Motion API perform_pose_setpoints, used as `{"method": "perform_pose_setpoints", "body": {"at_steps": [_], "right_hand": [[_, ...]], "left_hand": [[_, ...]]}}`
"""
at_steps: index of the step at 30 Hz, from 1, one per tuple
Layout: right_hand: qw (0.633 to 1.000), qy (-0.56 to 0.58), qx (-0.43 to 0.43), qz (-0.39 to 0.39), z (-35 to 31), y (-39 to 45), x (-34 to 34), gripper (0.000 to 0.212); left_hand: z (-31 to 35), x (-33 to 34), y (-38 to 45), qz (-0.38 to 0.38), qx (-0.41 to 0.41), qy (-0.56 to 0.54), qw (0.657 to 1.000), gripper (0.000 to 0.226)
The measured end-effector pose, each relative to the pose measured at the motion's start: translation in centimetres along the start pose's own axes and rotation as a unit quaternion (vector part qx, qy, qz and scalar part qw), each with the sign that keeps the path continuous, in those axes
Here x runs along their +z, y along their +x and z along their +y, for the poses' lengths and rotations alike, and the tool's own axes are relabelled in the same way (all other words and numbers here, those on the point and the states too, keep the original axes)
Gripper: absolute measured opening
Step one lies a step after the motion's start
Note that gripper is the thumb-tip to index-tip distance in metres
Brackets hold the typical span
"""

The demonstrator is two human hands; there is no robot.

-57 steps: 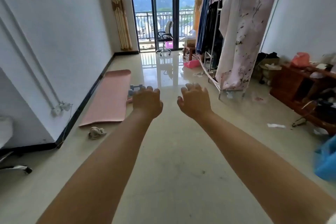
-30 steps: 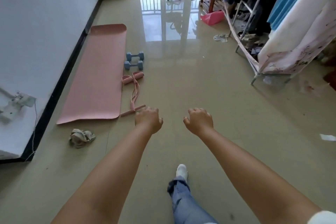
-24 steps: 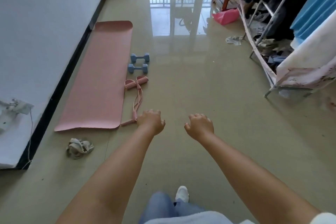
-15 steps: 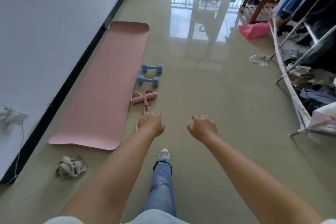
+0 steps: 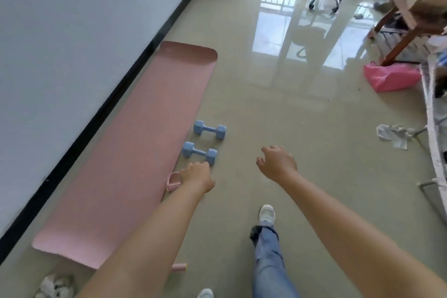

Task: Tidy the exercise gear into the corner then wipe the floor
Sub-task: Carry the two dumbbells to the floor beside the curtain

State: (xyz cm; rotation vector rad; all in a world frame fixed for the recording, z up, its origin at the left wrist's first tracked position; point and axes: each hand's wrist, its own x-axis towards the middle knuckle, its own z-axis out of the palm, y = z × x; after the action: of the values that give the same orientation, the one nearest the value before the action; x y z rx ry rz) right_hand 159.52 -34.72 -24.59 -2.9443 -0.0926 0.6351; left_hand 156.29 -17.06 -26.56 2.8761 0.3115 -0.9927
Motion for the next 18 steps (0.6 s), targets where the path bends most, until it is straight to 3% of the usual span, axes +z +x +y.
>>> {"method": "perform_pose_setpoints", "body": {"at_steps": [8, 18], "right_hand": [[0.992, -0.029, -0.087, -0.085, 0.0, 22.0, -3.2, 0.04], [0.968, -0.084, -0.151, -0.18, -8.2, 43.3, 0.6, 0.034]], "left_hand": [[4.7, -4.7, 16.7, -0.056, -0.097, -0.122, 0.986, 0.041], [0.2, -4.9, 35.4, -0.116, -0.206, -0.276, 0.932, 0.035]]}}
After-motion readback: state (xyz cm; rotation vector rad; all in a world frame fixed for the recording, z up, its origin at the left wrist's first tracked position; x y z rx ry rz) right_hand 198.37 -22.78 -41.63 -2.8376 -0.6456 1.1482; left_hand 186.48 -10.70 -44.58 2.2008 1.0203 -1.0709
